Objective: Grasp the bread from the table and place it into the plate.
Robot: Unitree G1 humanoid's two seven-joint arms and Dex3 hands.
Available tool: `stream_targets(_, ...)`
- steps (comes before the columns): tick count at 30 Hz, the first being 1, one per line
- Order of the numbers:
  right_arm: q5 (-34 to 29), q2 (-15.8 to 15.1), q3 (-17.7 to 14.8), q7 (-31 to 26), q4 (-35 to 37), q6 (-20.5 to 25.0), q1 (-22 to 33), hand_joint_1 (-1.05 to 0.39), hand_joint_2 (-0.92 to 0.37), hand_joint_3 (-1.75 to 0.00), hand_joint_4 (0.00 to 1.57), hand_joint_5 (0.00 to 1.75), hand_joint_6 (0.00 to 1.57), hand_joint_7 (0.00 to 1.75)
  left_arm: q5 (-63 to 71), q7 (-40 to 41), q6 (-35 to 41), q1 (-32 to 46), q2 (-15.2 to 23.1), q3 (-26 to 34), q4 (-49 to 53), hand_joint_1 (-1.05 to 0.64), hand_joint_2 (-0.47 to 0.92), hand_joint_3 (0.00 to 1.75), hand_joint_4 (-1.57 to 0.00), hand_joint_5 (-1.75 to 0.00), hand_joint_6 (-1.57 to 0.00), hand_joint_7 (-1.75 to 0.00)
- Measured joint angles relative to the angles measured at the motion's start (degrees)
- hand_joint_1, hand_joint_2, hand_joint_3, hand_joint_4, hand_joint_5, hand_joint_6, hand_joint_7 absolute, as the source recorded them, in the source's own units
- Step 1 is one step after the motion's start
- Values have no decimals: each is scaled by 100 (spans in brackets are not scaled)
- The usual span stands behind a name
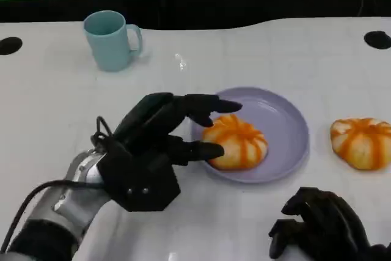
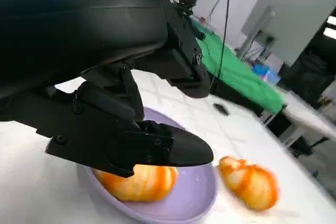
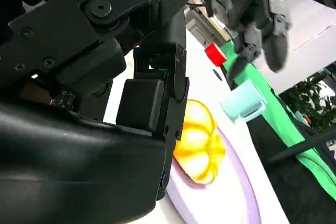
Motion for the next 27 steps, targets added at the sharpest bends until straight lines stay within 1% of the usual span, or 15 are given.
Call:
stream_targets(3, 1, -12, -6, 19, 19, -17, -7, -104, -73, 0, 157, 76, 157, 39, -701, -426, -208, 398, -128, 187, -121, -58, 92, 32, -57, -165, -68, -51)
stream_targets(4, 2, -13, -6, 21, 25, -21, -8, -104, -73, 0, 157, 76, 157, 38, -780, -523, -221, 471, -143, 216, -146, -59, 92, 34, -56, -169, -63, -67)
stream_targets(6, 0, -12, 1, 22, 33, -23, -18, -105, -72, 0, 157, 76, 157, 38, -1194, -845, -263, 665, -155, 337, -268, -61, 92, 35, -53, -174, -56, -94)
stream_targets(9, 1, -16, -14, 21, 57, -29, -25, -105, -72, 0, 157, 75, 157, 37, -1916, -1334, -200, 1021, -164, 556, -613, -65, 92, 35, -51, -175, -54, -112)
stream_targets(10, 1, -17, -18, 21, 69, -30, -27, -105, -72, 0, 157, 75, 157, 38, -2091, -1476, -113, 1121, -166, 613, -710, -69, 92, 34, -51, -175, -52, -125)
stream_targets(11, 1, -15, -16, 20, 70, -31, -28, -105, -72, 0, 157, 76, 157, 38, -2219, -1567, 28, 1211, -167, 663, -828, -71, 92, 34, -52, -175, -51, -134)
stream_targets(12, 1, -13, -16, 20, 70, -31, -27, -105, -72, 0, 157, 76, 157, 38, -2355, -1640, 188, 1326, -175, 706, -979, -72, 92, 33, -54, -175, -51, -140)
stream_targets(13, 2, -12, -16, 17, 69, -31, -27, -105, -72, 0, 157, 76, 157, 39, -2438, -1694, 338, 1442, -190, 757, -1132, -72, 92, 32, -57, -175, -51, -149)
stream_targets(15, -5, -6, -5, -17, 50, -30, -22, -105, -72, 0, 157, 77, 157, 40, -2916, -1920, 833, 1700, -268, 870, -1481, -70, 92, 32, -62, -175, -52, -160)
stream_targets(18, -11, -5, 2, -34, 8, -30, -9, -105, -72, 0, 157, 76, 157, 39, -3595, -2276, 1569, 2129, -444, 993, -1888, -64, 92, 33, -71, -175, -54, -170)
stream_targets(20, -10, -6, 2, -35, -17, -29, -3, -105, -72, 0, 157, 76, 157, 39, -3850, -2417, 1941, 2369, -538, 1077, -2065, -62, 92, 34, -74, -175, -54, -173)
stream_targets(21, -10, -6, 3, -35, -26, -29, -1, -104, -72, 0, 157, 76, 157, 39, -3920, -2457, 2084, 2459, -575, 1121, -2131, -62, 92, 33, -78, -175, -57, -174)
stream_targets(23, -10, -6, 6, -35, -44, -29, 7, -104, -72, 0, 157, 76, 157, 39, -4029, -2563, 2316, 2595, -625, 1192, -2234, -63, 92, 33, -81, -175, -59, -175)
stream_targets(24, -10, -6, 8, -35, -49, -29, 10, -104, -73, 0, 157, 76, 157, 39, -4066, -2614, 2393, 2638, -653, 1238, -2256, -66, 92, 31, -83, -175, -61, -175)
stream_targets(27, -10, -7, 7, -35, -52, -28, 21, -103, -72, 0, 157, 76, 157, 38, -4152, -2761, 2613, 2741, -735, 1348, -2312, -69, 92, 30, -85, -175, -62, -175)
